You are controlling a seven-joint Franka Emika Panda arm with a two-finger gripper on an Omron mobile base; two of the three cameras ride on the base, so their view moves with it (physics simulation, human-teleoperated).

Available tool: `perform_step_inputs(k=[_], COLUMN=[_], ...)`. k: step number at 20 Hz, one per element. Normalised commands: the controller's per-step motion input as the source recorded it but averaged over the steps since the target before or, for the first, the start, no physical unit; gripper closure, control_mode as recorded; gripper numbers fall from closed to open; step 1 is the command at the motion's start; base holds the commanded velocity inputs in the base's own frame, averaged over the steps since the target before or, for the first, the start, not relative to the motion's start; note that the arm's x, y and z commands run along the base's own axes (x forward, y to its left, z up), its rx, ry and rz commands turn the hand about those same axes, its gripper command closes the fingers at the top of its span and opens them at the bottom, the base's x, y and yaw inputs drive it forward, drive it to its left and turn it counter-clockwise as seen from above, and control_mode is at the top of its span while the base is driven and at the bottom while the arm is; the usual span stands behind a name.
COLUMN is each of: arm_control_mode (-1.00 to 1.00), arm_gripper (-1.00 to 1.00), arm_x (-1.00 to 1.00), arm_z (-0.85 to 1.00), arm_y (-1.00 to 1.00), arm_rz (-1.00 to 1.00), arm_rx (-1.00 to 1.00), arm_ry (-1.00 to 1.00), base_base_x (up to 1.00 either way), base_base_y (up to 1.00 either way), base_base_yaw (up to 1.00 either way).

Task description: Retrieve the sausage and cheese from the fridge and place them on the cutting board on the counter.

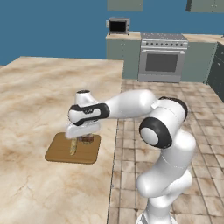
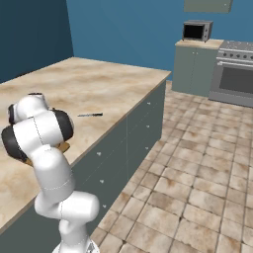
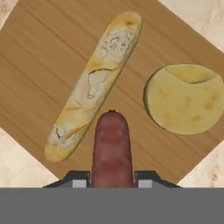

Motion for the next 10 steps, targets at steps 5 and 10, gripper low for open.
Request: perform_step_inputs(k=[5,10], arm_control_mode=[-1.00,-1.00], arm_gripper=[-1.00,-1.00], arm_x=[0.00,0.00], arm_z=[-0.03,0.26], arm_y=[0.05,-0.02], arm_rz=[0.00,0.00], arm_rx=[0.00,0.00], arm_ry=[-0.17,-0.02], base_base_x=[0.00,0.00], base_base_y=[0.00,0.00], base_base_yaw=[0.00,0.00])
